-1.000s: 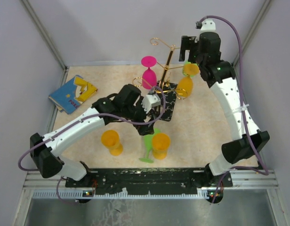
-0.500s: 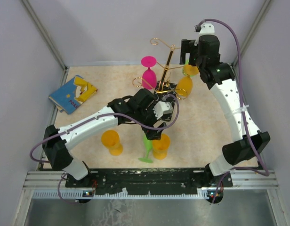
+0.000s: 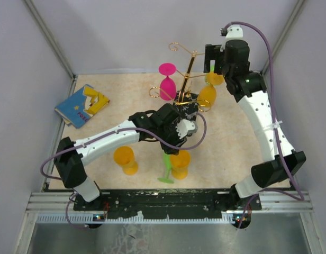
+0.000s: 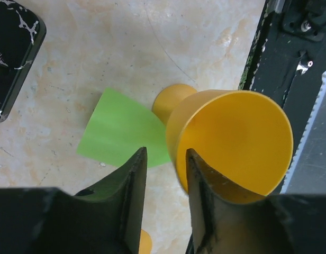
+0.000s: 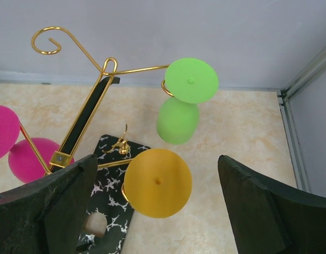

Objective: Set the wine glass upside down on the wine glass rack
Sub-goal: Pick up the wine glass at the center of the board, then turn the wine glass upside down at the wine rack.

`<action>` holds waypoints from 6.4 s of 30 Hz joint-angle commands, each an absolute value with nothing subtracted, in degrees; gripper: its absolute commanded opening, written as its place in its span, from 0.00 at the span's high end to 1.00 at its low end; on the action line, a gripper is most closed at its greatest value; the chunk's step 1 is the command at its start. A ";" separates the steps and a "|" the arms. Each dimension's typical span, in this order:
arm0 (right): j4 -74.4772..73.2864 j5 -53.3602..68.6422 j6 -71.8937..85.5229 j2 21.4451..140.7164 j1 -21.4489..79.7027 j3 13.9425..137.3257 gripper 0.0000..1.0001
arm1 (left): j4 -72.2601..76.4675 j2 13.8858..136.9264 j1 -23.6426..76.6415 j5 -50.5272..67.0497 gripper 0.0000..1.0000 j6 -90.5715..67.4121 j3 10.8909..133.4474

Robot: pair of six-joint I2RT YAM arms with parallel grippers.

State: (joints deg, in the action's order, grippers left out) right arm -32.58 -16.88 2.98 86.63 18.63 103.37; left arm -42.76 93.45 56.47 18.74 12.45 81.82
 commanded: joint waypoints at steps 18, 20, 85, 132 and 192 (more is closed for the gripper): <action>-34.13 -16.16 1.16 84.54 18.04 105.59 0.01 | -45.19 95.34 58.10 19.29 1.00 19.37 99.24; -36.23 -14.08 2.72 85.68 16.45 107.93 0.01 | -42.45 93.29 58.01 20.42 1.00 20.83 100.51; 7.23 27.51 55.38 78.56 10.52 87.37 0.11 | 93.22 95.71 51.87 -14.81 1.00 50.01 61.71; 15.15 31.40 57.37 86.31 16.60 89.22 0.69 | 88.16 98.76 51.45 -10.06 1.00 42.24 64.24; -9.14 11.21 20.52 75.72 16.96 94.14 1.00 | 60.05 85.06 49.01 -9.94 0.04 26.34 59.05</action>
State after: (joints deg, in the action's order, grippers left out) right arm -8.25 11.97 24.93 82.24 17.08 93.78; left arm 73.69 89.58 51.09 -12.34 36.42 51.35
